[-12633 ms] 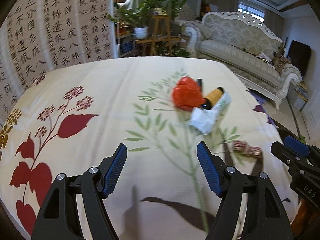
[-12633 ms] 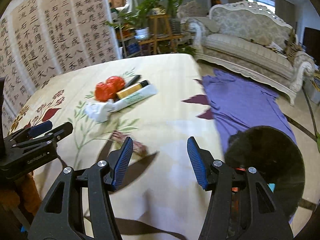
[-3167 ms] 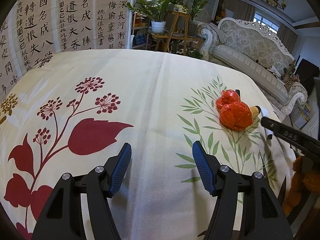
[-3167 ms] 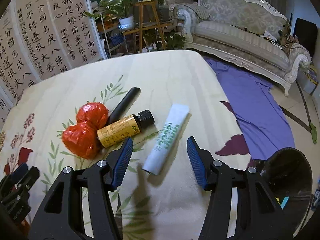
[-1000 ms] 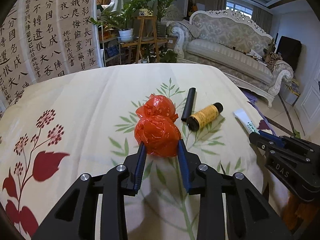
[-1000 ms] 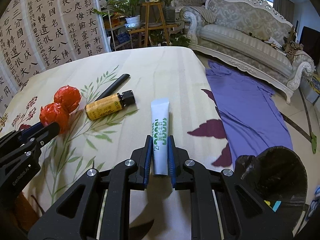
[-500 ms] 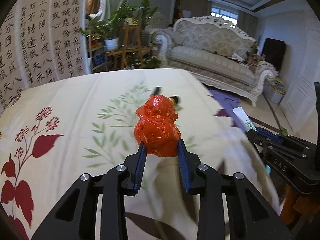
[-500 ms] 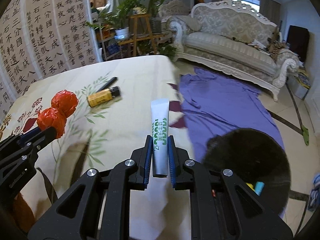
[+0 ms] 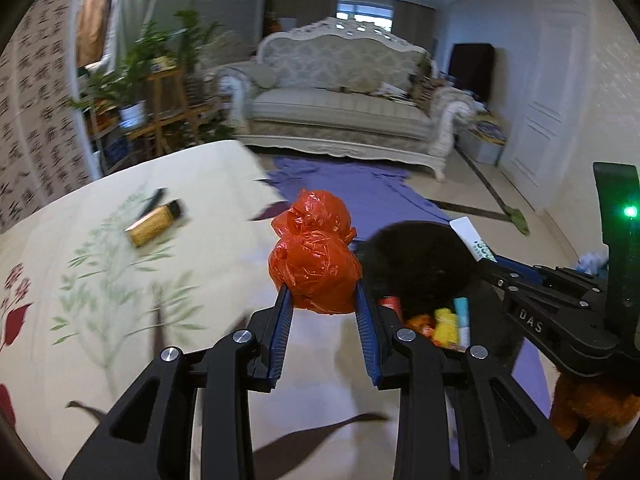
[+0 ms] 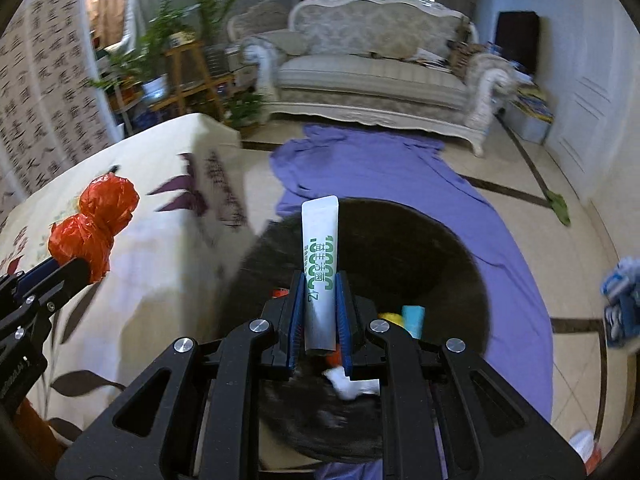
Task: Collect trash
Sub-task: 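Carry the red bag and tube over the bin and open both tools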
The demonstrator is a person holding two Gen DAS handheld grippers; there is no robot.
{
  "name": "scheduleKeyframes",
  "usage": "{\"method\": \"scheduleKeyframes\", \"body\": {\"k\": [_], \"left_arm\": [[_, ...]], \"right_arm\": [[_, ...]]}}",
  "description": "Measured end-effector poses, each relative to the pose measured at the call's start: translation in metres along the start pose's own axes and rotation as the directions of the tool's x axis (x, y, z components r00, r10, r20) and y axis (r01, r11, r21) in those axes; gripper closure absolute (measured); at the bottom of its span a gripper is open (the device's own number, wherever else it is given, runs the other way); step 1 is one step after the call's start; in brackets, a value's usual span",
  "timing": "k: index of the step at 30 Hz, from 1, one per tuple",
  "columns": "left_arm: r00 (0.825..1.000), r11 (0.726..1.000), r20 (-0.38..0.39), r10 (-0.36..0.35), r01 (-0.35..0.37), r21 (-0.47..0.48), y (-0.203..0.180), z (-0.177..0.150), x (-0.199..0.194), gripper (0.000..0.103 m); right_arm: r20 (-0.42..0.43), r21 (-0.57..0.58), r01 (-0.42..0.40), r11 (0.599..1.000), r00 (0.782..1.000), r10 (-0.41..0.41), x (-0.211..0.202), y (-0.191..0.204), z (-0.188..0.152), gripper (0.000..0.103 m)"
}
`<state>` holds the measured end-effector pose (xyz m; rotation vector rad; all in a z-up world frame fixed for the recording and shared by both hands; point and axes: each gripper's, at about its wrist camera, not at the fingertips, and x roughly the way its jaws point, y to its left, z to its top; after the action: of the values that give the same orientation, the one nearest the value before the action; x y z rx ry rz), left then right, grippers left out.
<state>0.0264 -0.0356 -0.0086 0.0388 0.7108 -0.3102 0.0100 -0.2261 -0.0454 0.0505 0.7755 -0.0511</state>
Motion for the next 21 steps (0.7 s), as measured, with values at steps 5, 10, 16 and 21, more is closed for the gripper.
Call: {"method": "scheduleKeyframes", "body": {"k": [5, 10, 16, 21], "left_arm": [[1.000, 0.997, -0.016, -0.026, 0.027, 0.068, -0.033, 0.004, 0.020, 0.071], [0.999, 0.994, -0.026, -0.040, 0.043, 0.100, -0.058, 0.009, 0.036, 0.071], [0.999, 0.989, -0.034, -0.043, 0.047, 0.141, -0.077, 0.012, 0.053, 0.071], [0.998, 0.985, -0.051, -0.042, 0.050, 0.167, -0.087, 0.013, 0.063, 0.070]], "right_arm": [[-0.011, 0.054, 0.034, 0.998, 0.999, -0.033, 0.009, -0.032, -0.006, 0.088], [-0.019, 0.080, 0.045, 0.996, 0.999, -0.044, 0.018, -0.049, -0.008, 0.088], [-0.030, 0.109, 0.048, 0.993, 0.999, -0.045, 0.032, -0.065, -0.007, 0.087], [-0.040, 0.125, 0.049, 0.991, 0.998, -0.044, 0.037, -0.075, -0.009, 0.086]]}}
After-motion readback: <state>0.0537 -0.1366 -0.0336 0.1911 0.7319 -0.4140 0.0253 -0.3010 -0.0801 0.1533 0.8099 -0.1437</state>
